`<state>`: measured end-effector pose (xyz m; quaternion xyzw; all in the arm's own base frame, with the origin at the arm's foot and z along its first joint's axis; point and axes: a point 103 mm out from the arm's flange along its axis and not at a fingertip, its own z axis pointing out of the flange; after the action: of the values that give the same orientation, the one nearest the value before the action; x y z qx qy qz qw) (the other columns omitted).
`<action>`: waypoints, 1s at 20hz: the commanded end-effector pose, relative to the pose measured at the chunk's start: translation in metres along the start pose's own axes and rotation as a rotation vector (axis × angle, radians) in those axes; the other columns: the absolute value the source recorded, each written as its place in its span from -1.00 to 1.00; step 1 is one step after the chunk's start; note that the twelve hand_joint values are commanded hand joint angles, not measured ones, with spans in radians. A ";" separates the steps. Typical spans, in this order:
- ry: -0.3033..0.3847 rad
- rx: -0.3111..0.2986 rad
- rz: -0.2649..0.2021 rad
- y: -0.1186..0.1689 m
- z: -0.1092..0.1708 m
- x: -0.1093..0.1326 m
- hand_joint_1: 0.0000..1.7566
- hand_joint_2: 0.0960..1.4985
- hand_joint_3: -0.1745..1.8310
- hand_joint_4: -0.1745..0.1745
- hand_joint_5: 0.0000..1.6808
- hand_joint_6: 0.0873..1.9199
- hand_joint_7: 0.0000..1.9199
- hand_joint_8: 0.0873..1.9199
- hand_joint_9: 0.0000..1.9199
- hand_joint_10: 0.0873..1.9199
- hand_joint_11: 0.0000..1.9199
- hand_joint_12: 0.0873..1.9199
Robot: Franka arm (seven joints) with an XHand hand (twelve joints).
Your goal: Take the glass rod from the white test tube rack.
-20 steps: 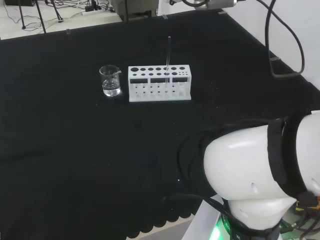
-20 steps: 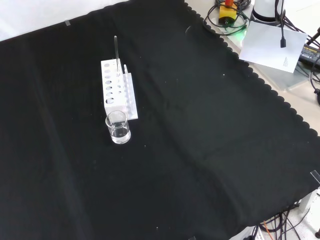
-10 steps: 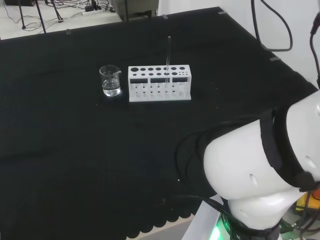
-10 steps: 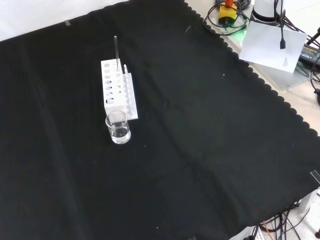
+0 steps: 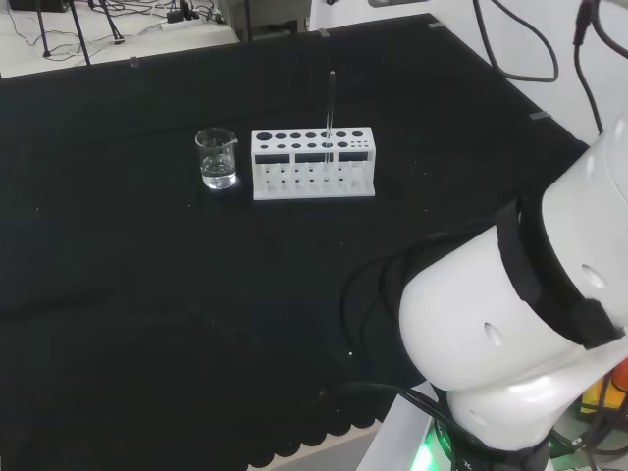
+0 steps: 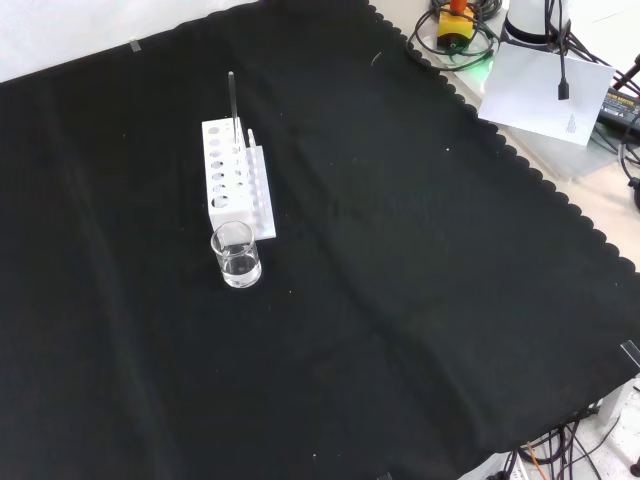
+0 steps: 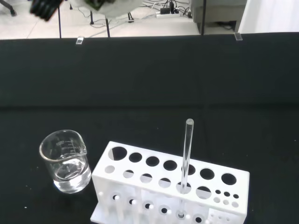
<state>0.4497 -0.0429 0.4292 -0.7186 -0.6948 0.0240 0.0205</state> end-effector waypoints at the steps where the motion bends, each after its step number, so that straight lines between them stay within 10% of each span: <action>1: -0.020 0.010 -0.002 0.030 0.018 -0.008 -0.07 -0.07 -0.05 -0.73 -0.97 -1.00 -1.00 -0.13 -0.82 -0.06 -0.88 0.48; 20: -0.017 0.048 -0.021 0.046 0.083 -0.016 -0.07 -0.03 -0.06 -0.81 -0.91 -1.00 -0.87 -0.05 -0.65 -0.04 -0.78 0.47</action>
<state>0.4917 -0.0574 0.3570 -0.7131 -0.6983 0.0544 0.0304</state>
